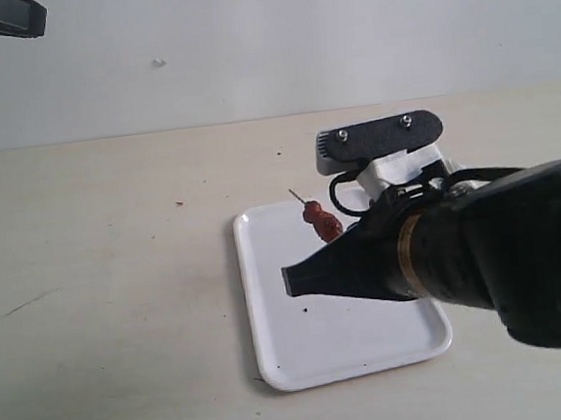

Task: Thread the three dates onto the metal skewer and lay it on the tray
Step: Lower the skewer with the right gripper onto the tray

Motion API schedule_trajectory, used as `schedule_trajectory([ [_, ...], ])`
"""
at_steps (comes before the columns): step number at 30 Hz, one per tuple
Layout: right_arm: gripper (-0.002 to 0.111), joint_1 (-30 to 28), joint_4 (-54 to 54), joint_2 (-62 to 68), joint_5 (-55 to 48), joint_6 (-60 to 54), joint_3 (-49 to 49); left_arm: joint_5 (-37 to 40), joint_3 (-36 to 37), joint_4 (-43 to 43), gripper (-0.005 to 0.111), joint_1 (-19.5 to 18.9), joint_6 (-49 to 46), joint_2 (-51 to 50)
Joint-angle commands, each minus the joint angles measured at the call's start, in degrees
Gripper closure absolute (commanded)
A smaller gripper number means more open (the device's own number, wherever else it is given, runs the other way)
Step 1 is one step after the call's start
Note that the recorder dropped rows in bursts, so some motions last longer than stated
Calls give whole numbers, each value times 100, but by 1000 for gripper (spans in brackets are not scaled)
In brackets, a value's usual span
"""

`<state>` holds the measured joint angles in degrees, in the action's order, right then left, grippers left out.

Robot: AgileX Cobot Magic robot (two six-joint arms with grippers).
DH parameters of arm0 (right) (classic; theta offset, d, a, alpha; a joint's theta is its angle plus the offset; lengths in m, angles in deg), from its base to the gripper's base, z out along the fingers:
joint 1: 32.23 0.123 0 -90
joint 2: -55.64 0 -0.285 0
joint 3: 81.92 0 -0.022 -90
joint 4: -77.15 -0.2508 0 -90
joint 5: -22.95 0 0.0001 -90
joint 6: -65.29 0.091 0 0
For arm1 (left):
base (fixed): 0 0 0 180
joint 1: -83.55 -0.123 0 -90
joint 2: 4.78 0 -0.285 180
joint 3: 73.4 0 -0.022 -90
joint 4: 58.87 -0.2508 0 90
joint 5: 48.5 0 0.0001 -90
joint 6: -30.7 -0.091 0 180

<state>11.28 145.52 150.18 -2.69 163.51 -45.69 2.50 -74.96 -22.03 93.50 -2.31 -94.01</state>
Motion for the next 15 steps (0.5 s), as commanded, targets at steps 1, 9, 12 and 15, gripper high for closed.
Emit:
schedule_trajectory([
  [1,108,117,438,283,-334,744,3,-120,18,77,107,-19,5,47],
  [9,108,143,589,832,-288,838,3,-305,18,77,107,-19,-18,47],
  [12,108,143,960,771,-367,1007,3,-330,18,101,107,-19,-18,47],
  [15,108,143,1274,648,-601,1286,3,-341,18,100,107,-19,-40,47],
])
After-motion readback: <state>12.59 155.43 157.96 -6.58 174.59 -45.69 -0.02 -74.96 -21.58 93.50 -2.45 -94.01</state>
